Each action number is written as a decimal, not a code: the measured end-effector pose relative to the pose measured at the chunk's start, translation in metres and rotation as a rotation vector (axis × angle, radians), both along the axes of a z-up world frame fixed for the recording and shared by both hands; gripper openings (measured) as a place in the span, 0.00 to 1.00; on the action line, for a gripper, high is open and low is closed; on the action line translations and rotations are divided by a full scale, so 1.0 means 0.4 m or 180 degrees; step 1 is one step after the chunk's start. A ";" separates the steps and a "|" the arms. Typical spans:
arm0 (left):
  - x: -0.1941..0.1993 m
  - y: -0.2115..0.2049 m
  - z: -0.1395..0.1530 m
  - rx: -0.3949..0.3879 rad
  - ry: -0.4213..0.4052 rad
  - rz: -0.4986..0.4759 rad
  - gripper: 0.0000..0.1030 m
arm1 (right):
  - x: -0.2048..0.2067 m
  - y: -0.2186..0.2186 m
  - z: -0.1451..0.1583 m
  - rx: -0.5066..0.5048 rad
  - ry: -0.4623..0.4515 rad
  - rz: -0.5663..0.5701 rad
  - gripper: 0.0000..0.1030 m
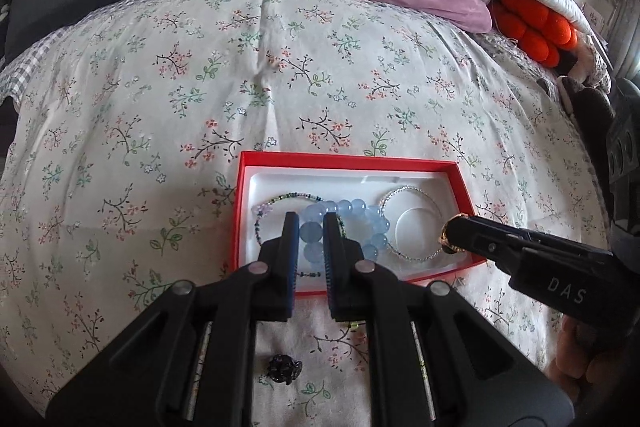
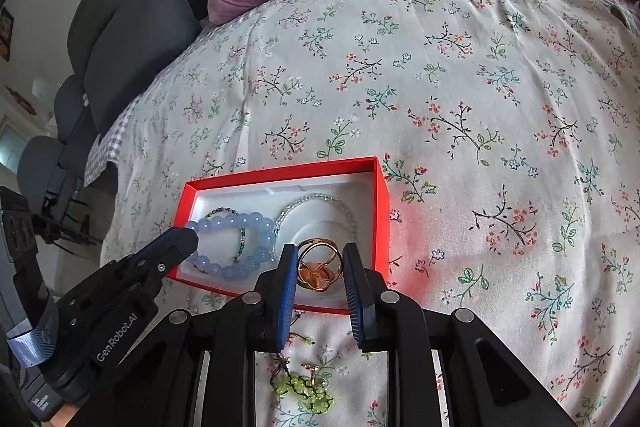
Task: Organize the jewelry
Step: 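Lower the blue bracelet and gold ring into the red box, open both tools, then grasp the green beaded necklace with the right tool, then grasp the black hair claw clip with left tool while right tool holds necklace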
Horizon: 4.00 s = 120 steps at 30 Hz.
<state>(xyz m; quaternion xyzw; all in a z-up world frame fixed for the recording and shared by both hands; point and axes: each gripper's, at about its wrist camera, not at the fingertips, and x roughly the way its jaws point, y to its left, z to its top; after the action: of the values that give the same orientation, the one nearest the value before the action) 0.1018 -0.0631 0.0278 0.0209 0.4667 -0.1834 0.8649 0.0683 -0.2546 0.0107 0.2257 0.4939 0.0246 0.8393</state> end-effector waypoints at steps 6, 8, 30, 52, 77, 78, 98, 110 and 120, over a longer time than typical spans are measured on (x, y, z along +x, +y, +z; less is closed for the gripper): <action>-0.018 -0.002 0.026 0.0113 -0.0173 -0.0057 0.30 | 0.000 -0.008 0.008 0.0100 -0.0010 0.0030 0.46; -0.027 -0.001 0.034 0.0172 -0.0233 -0.0069 0.44 | -0.013 -0.009 0.026 0.0112 -0.0083 0.0040 0.52; -0.095 0.064 0.030 0.0501 -0.0031 0.0121 0.97 | -0.113 -0.003 0.081 -0.0406 -0.0146 0.0032 0.78; -0.176 0.176 -0.127 0.0757 0.0206 -0.0120 0.99 | -0.230 0.097 -0.065 -0.1199 0.0099 0.0737 0.84; -0.186 0.162 -0.205 0.0773 0.0088 -0.0485 1.00 | -0.262 0.192 -0.164 -0.1328 -0.0080 0.1365 0.91; -0.185 0.163 -0.205 0.0770 0.0096 -0.0496 1.00 | -0.264 0.197 -0.161 -0.1303 -0.0118 0.1402 0.83; -0.203 0.128 -0.186 0.0811 0.0016 -0.0677 0.94 | -0.247 0.201 -0.098 -0.0966 -0.0270 0.1422 0.09; -0.209 0.114 -0.170 0.0498 0.0052 -0.0848 0.70 | -0.259 0.174 0.000 -0.0833 -0.0488 0.1222 0.09; -0.170 0.103 -0.171 0.0273 0.0139 -0.0725 0.38 | -0.266 0.149 0.055 -0.0735 -0.0645 0.1090 0.08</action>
<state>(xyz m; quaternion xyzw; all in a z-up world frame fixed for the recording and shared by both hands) 0.0339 -0.0220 -0.0406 0.1067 0.4874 -0.2607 0.8265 -0.0381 -0.1950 0.0328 0.0374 0.4377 0.1325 0.8885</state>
